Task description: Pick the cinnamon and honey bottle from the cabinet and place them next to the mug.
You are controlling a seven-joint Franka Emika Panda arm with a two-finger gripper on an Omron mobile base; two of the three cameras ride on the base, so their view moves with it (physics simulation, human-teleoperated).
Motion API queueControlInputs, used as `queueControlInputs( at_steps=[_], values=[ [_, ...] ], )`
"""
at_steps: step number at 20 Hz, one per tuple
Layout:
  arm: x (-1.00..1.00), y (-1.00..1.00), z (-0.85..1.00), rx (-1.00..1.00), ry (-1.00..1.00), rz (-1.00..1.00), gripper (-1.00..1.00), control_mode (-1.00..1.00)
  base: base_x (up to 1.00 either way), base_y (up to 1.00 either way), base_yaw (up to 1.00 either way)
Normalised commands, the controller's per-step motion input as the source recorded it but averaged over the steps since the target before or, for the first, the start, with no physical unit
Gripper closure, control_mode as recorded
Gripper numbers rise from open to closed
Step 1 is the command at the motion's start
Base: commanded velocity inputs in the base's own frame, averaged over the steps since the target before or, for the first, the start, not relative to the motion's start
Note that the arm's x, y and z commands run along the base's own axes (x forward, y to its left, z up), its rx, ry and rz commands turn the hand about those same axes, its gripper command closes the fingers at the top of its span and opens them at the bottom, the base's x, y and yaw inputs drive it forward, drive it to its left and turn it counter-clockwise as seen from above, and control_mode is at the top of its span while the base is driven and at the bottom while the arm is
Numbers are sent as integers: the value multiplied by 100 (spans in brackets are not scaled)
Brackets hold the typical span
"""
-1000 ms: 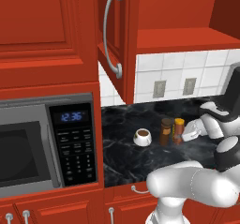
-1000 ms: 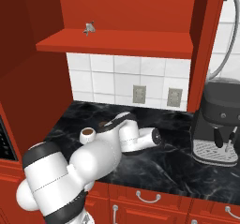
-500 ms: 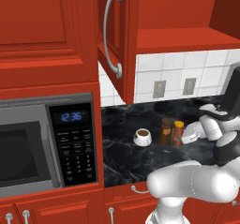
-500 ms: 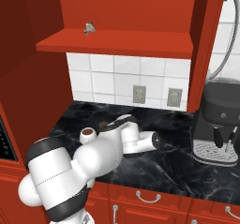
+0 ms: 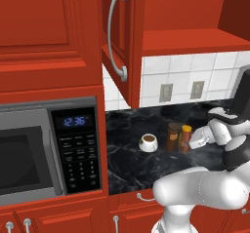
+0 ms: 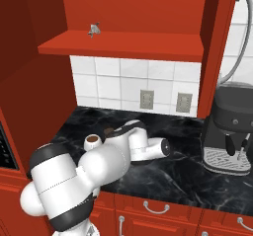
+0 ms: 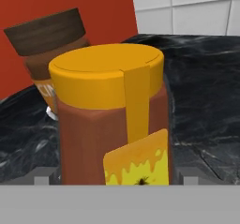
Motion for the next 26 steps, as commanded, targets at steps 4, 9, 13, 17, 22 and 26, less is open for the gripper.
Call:
queueControlInputs(
  at_steps=[4,9,13,17,22,26],
  values=[
    [-1,0,0,0,0,0,-100,-100,0,0,0],
    [-1,0,0,0,0,0,-100,-100,0,0,0],
    [-4,0,0,0,0,0,-100,-100,0,0,0],
    [-14,0,0,0,-1,0,-100,-100,0,0,0],
    [-9,0,1,0,-4,0,-100,-100,0,0,0],
    [0,0,9,0,-4,0,-100,-100,0,0,0]
  ],
)
